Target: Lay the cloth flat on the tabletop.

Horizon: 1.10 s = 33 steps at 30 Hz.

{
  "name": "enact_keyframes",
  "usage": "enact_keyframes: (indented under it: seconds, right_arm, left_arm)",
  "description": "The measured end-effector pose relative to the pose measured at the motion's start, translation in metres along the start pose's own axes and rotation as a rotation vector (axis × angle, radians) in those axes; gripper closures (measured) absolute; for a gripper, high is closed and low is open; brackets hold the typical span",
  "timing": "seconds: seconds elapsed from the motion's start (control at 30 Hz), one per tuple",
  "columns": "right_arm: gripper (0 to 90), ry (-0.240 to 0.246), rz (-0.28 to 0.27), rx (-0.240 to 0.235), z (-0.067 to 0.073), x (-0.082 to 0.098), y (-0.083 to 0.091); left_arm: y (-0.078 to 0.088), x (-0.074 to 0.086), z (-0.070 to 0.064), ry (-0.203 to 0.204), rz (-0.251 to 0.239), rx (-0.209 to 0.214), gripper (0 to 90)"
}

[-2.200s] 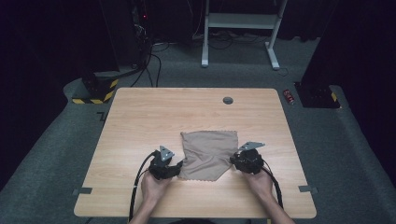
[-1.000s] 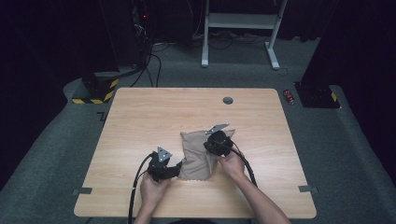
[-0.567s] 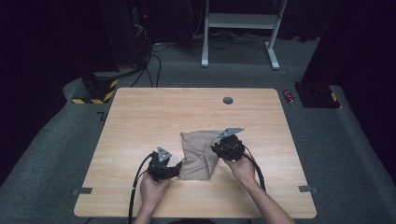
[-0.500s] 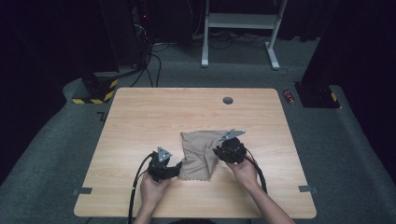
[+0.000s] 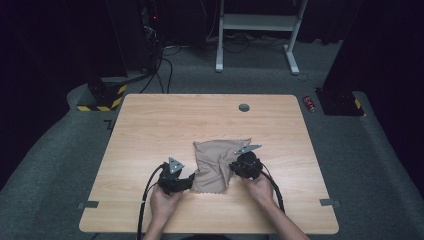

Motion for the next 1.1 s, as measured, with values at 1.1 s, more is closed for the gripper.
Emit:
enact_keyframes:
  seconds: [1.1]
  right_arm:
    - [80.6,-0.038,-0.012,0.123,0.0,0.092,0.064]
  left_arm:
    - [0.003,0.002,-0.002,-0.004,-0.003,0.014,32.4]
Point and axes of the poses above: each handheld gripper's, and its own axes: y roughly backward along the jaws, x roughly out of its underside, z roughly to its left, the point moved 2 cm from there along -y, roughly forward along the jaws, and after that the axes turned 5 degrees about z, right-handed, at the moved point
